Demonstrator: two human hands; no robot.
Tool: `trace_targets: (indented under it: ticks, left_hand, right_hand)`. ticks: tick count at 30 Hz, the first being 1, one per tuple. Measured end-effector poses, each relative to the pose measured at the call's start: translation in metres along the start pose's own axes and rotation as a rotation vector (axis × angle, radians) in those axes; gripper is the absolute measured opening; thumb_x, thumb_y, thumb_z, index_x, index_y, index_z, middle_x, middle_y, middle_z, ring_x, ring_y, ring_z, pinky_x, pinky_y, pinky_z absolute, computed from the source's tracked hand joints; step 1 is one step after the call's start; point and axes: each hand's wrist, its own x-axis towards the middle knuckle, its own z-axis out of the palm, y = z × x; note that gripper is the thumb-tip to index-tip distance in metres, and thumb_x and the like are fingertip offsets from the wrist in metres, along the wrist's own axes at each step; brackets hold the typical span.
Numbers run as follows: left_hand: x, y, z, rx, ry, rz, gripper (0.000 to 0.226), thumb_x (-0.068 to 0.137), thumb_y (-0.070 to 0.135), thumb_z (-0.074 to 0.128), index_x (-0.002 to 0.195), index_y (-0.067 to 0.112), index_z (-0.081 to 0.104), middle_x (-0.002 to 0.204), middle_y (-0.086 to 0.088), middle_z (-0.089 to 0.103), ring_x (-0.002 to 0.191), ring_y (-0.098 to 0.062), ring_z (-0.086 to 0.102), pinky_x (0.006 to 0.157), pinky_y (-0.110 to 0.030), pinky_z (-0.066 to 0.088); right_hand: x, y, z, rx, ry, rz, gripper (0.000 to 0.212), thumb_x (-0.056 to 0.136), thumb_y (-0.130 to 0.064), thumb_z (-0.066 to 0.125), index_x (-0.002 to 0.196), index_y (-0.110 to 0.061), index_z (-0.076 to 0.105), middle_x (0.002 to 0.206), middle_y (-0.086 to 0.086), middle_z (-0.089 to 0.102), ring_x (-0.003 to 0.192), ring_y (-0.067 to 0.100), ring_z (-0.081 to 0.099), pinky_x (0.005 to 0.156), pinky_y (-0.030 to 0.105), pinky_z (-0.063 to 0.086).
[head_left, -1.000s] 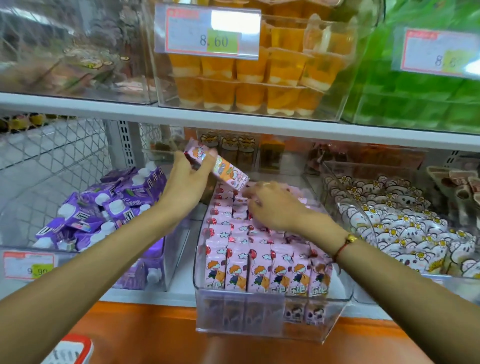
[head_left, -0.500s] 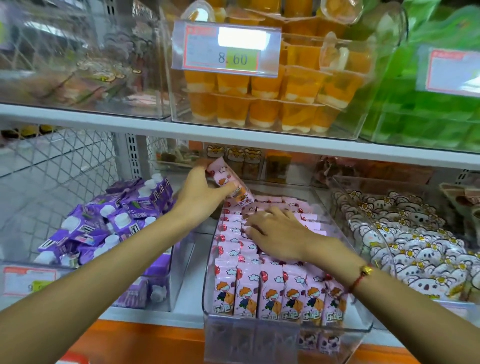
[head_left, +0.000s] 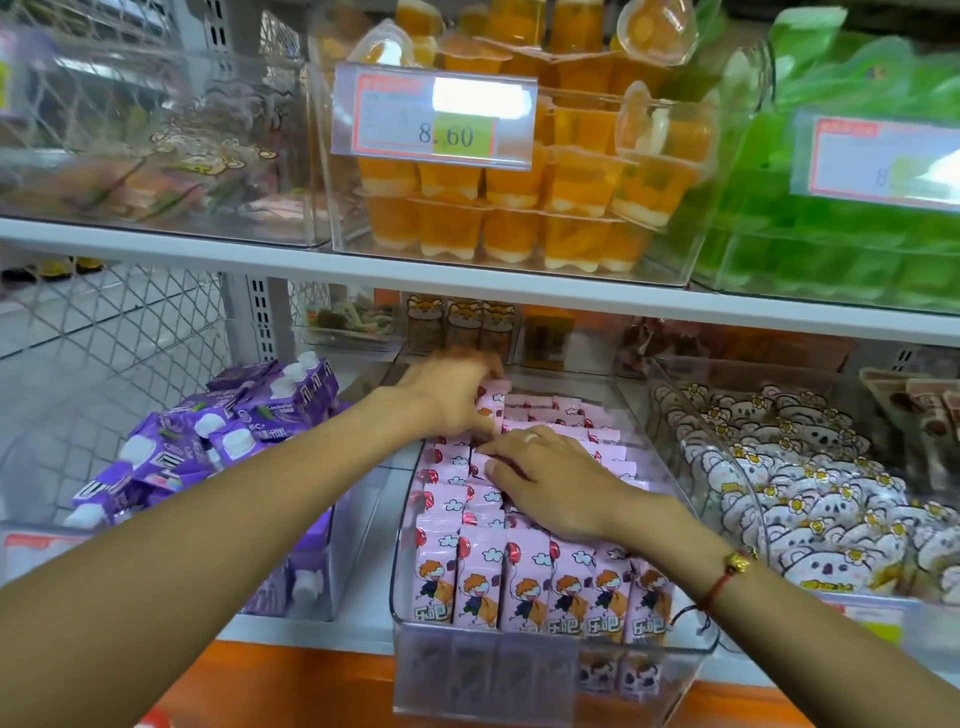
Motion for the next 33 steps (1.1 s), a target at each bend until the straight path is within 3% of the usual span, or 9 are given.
trace_targets:
  ticks: [6, 10, 12, 15, 19, 24, 28, 31, 33]
  left_hand:
    - [0.008, -0.005, 0.007, 0.116, -0.184, 0.066, 0.029, 0.091, 0.035, 0.062, 0.117, 0.024, 0.065, 0.116, 0.001, 0.066, 0.099, -0.019, 0.06, 0.079, -0.03, 0.048]
    - [0.013, -0.003, 0.006, 0.135, -0.282, 0.092, 0.028, 0.096, 0.028, 0.053, 0.12, 0.022, 0.065, 0.122, 0.002, 0.065, 0.104, -0.02, 0.06, 0.087, -0.033, 0.05]
    - [0.012, -0.004, 0.0, 0.105, -0.247, 0.102, 0.027, 0.095, 0.028, 0.054, 0.121, 0.023, 0.062, 0.126, 0.002, 0.061, 0.108, -0.019, 0.058, 0.087, -0.032, 0.047]
    - [0.008, -0.005, -0.004, 0.069, -0.188, 0.14, 0.013, 0.092, 0.032, 0.059, 0.105, 0.031, 0.063, 0.119, 0.004, 0.062, 0.096, -0.013, 0.055, 0.074, -0.028, 0.041]
    - [0.002, -0.001, 0.0, 0.155, -0.256, 0.144, 0.026, 0.092, 0.035, 0.06, 0.115, 0.025, 0.066, 0.117, 0.004, 0.064, 0.098, -0.015, 0.058, 0.073, -0.027, 0.043]
    - [-0.001, 0.003, 0.001, 0.073, -0.192, 0.131, 0.011, 0.089, 0.022, 0.064, 0.097, 0.017, 0.07, 0.106, -0.001, 0.067, 0.093, -0.017, 0.057, 0.072, -0.026, 0.04]
    - [-0.007, 0.0, 0.0, -0.03, -0.074, 0.071, 0.008, 0.096, 0.025, 0.054, 0.099, 0.019, 0.059, 0.107, -0.004, 0.066, 0.089, -0.016, 0.055, 0.075, -0.028, 0.04]
    - [-0.013, -0.001, -0.006, -0.311, 0.108, -0.045, 0.012, 0.099, 0.028, 0.049, 0.102, 0.017, 0.053, 0.1, -0.008, 0.065, 0.085, -0.021, 0.058, 0.071, -0.03, 0.043]
    - [-0.02, 0.003, -0.01, -0.556, 0.24, -0.126, 0.008, 0.099, 0.023, 0.049, 0.098, 0.016, 0.052, 0.101, -0.011, 0.067, 0.091, -0.026, 0.062, 0.078, -0.037, 0.049]
  right_hand:
    - [-0.038, -0.007, 0.003, -0.055, 0.101, -0.014, 0.047, 0.101, -0.041, 0.03, 0.146, -0.027, 0.033, 0.155, -0.001, 0.028, 0.141, 0.017, 0.022, 0.115, 0.034, 0.02]
    - [-0.056, -0.013, 0.009, -0.076, 0.065, -0.031, 0.053, 0.101, -0.048, 0.027, 0.15, -0.029, 0.024, 0.157, -0.005, 0.023, 0.142, 0.013, 0.017, 0.117, 0.033, 0.014]
    - [-0.057, -0.013, 0.01, -0.086, 0.071, -0.03, 0.053, 0.101, -0.048, 0.027, 0.151, -0.029, 0.021, 0.157, -0.006, 0.022, 0.142, 0.013, 0.017, 0.116, 0.032, 0.012]
    - [-0.058, -0.012, 0.011, -0.092, 0.072, -0.029, 0.054, 0.101, -0.049, 0.026, 0.151, -0.029, 0.02, 0.158, -0.005, 0.021, 0.143, 0.013, 0.017, 0.117, 0.032, 0.013]
    - [-0.059, -0.011, 0.012, -0.071, 0.081, -0.026, 0.054, 0.1, -0.05, 0.027, 0.151, -0.03, 0.022, 0.157, -0.005, 0.024, 0.142, 0.014, 0.02, 0.116, 0.032, 0.015]
    - [-0.061, -0.011, 0.013, -0.049, 0.09, -0.021, 0.054, 0.1, -0.051, 0.027, 0.15, -0.03, 0.024, 0.156, -0.005, 0.025, 0.142, 0.013, 0.021, 0.117, 0.033, 0.016]
    - [-0.06, -0.01, 0.013, -0.035, 0.09, -0.025, 0.054, 0.1, -0.05, 0.028, 0.15, -0.03, 0.025, 0.156, -0.005, 0.026, 0.141, 0.014, 0.023, 0.117, 0.034, 0.017]
    - [-0.058, -0.008, 0.014, -0.018, 0.091, -0.028, 0.053, 0.1, -0.049, 0.03, 0.149, -0.029, 0.028, 0.155, -0.004, 0.028, 0.14, 0.016, 0.026, 0.116, 0.035, 0.02]
    - [-0.058, -0.008, 0.014, 0.034, 0.119, -0.034, 0.05, 0.1, -0.046, 0.033, 0.147, -0.027, 0.033, 0.151, -0.005, 0.035, 0.135, 0.016, 0.033, 0.112, 0.032, 0.025]
